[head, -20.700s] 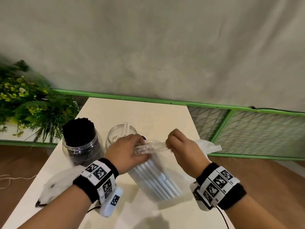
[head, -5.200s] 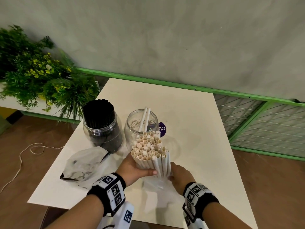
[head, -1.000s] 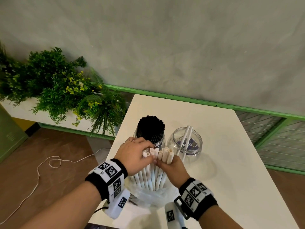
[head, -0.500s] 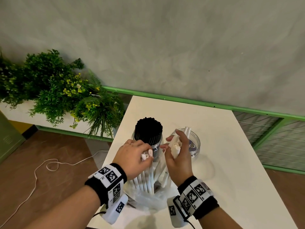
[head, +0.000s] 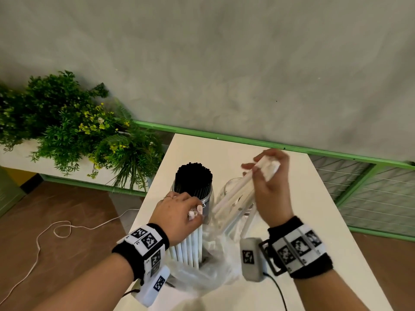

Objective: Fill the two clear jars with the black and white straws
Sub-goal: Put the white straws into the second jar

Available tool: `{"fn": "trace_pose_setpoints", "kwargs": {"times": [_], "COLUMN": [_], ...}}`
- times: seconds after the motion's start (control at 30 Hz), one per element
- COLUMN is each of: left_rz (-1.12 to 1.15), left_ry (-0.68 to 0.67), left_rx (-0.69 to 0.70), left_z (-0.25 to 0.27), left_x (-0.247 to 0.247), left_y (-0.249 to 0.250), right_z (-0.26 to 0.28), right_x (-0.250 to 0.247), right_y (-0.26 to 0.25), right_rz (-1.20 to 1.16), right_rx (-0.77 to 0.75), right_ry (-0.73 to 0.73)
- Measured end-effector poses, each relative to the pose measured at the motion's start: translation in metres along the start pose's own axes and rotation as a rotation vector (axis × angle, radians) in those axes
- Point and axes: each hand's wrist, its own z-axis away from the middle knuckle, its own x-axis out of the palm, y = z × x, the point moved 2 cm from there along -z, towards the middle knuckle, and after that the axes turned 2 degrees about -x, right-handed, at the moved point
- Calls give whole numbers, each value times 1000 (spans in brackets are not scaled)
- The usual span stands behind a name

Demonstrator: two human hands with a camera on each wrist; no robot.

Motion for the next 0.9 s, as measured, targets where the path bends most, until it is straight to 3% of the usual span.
{"fn": "trace_pose_setpoints", "kwargs": {"times": [0.13, 0.33, 0.4, 0.6, 0.9], "left_rz": [0, 18, -1, -24, -17], "left_ry": [-8, 31, 29, 33, 45], "left_rx": [-15, -45, -57, -87, -106], "left_z": [-3, -6, -5, -5, -5], "left_x": [1, 4, 6, 5, 6], "left_y": [2, 3, 5, 12, 13], "right_z": [-48, -63, -53, -25, -11], "right_x": [-32, -41, -43, -22, -34], "right_y": [-17, 20, 34, 76, 150], "right_rz": [-39, -7, 7, 100, 317], "right_rx": [-139, -47, -14, 29, 248], "right_ry": [223, 411, 371, 45, -85]}}
